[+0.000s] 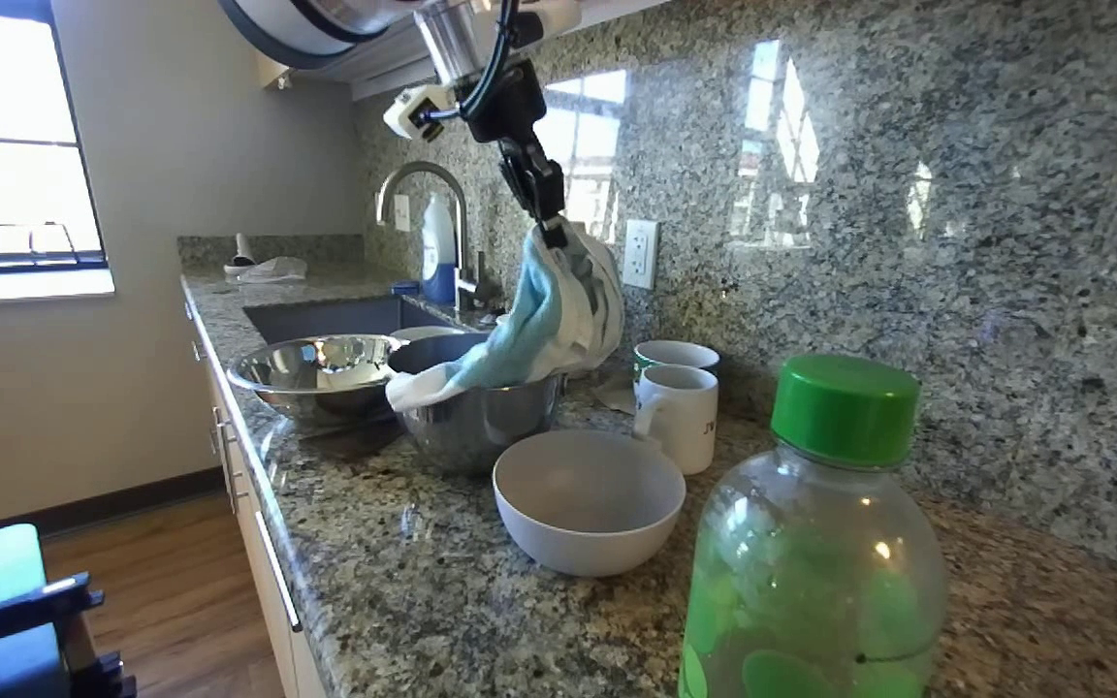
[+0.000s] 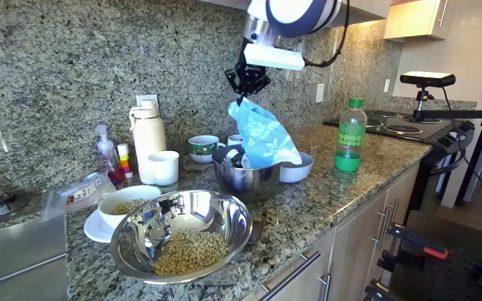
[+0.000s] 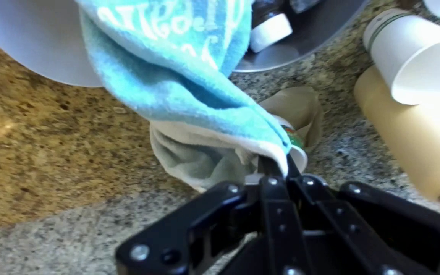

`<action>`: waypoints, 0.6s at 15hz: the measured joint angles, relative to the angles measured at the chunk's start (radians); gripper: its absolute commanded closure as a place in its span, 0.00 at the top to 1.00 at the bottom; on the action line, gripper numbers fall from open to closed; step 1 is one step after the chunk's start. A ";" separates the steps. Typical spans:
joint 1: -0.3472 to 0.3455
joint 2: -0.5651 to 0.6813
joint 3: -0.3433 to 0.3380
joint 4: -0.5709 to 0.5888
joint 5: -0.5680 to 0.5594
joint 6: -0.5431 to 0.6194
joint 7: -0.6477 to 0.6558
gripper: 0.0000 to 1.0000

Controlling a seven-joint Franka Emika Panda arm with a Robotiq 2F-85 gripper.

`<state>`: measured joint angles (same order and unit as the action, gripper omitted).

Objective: Use the blue and white towel from the silver bowl to wipe the grey bowl, return the towel to the silver bowl on the left

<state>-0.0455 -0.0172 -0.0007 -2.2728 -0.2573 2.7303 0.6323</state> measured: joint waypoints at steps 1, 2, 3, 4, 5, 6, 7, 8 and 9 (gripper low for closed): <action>0.023 0.025 0.023 0.032 -0.015 -0.003 0.000 0.01; 0.050 0.050 0.043 0.066 -0.022 -0.009 -0.002 0.01; 0.079 0.075 0.060 0.100 -0.024 -0.018 -0.006 0.01; 0.106 0.099 0.073 0.133 -0.023 -0.033 -0.020 0.01; 0.131 0.119 0.083 0.161 -0.015 -0.050 -0.039 0.01; 0.152 0.138 0.093 0.184 0.004 -0.069 -0.068 0.01; 0.170 0.152 0.100 0.202 0.028 -0.089 -0.102 0.01; 0.184 0.163 0.106 0.218 0.058 -0.108 -0.141 0.01; 0.194 0.172 0.115 0.229 0.087 -0.124 -0.181 0.01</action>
<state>0.1480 0.1549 0.1138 -2.0433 -0.1698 2.6068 0.4515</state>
